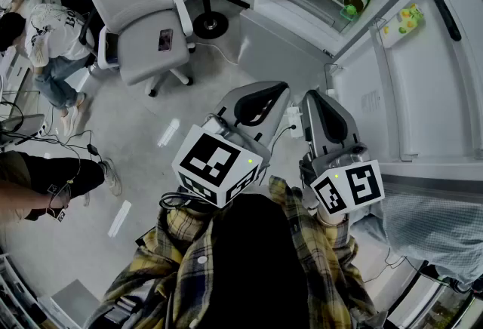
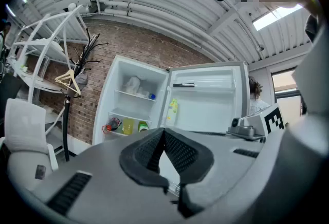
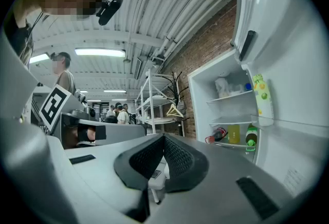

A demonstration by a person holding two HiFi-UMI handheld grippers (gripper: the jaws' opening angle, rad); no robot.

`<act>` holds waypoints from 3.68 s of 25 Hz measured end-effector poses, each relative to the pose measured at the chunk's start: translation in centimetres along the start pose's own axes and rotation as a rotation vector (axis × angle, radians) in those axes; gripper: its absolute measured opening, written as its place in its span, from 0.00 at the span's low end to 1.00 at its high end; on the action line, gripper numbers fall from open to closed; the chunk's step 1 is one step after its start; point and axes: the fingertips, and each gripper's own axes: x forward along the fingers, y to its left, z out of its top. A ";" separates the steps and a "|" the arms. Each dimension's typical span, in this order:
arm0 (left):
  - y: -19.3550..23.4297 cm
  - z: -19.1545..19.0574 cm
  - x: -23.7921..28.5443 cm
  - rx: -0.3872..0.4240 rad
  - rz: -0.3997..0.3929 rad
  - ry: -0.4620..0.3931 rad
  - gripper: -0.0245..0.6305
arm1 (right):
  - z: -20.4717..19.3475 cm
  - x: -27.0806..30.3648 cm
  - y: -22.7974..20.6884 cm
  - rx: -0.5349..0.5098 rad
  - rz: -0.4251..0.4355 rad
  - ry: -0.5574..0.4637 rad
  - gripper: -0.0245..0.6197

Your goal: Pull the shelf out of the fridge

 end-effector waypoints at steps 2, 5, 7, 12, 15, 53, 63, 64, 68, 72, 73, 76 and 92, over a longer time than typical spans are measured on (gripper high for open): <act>0.1 0.0 -0.2 -0.002 0.001 0.001 0.04 | 0.0 0.0 0.2 -0.001 0.001 0.000 0.06; 0.1 -0.2 -0.4 -0.009 0.003 0.006 0.04 | 0.0 -0.1 0.4 0.002 -0.003 -0.003 0.06; 0.1 -0.4 -0.4 -0.015 0.005 0.008 0.04 | 0.0 -0.3 0.4 0.004 -0.003 -0.003 0.06; -0.4 -0.6 -0.1 -0.016 0.013 0.009 0.04 | -0.1 -0.8 0.0 0.012 0.009 -0.003 0.06; -0.7 -1.0 0.0 -0.020 0.023 0.011 0.04 | -0.3 -1.1 -0.1 0.018 0.022 -0.001 0.06; 16.7 2.9 6.5 -0.020 -0.016 0.037 0.04 | 0.1 16.7 -3.7 0.070 -0.035 -0.002 0.06; 22.9 3.5 7.6 -0.017 -0.104 0.075 0.04 | -0.3 21.5 -5.3 0.096 -0.181 -0.012 0.06; 23.3 3.5 7.9 -0.019 -0.111 0.078 0.04 | -0.4 21.7 -5.4 0.098 -0.190 -0.009 0.06; 24.1 3.3 9.8 -0.040 -0.144 0.097 0.04 | -0.9 22.5 -6.8 0.113 -0.226 0.013 0.06; 24.6 3.1 11.8 -0.057 -0.168 0.103 0.04 | -1.1 22.9 -8.5 0.120 -0.254 0.027 0.06; 24.7 3.1 12.4 -0.058 -0.172 0.104 0.04 | -1.1 23.1 -9.1 0.122 -0.259 0.029 0.06; 25.0 3.2 14.2 -0.059 -0.176 0.106 0.04 | -1.0 23.7 -10.9 0.128 -0.264 0.032 0.06; 23.8 5.7 27.1 -0.052 -0.221 0.066 0.04 | 2.1 25.6 -22.8 0.098 -0.265 -0.005 0.06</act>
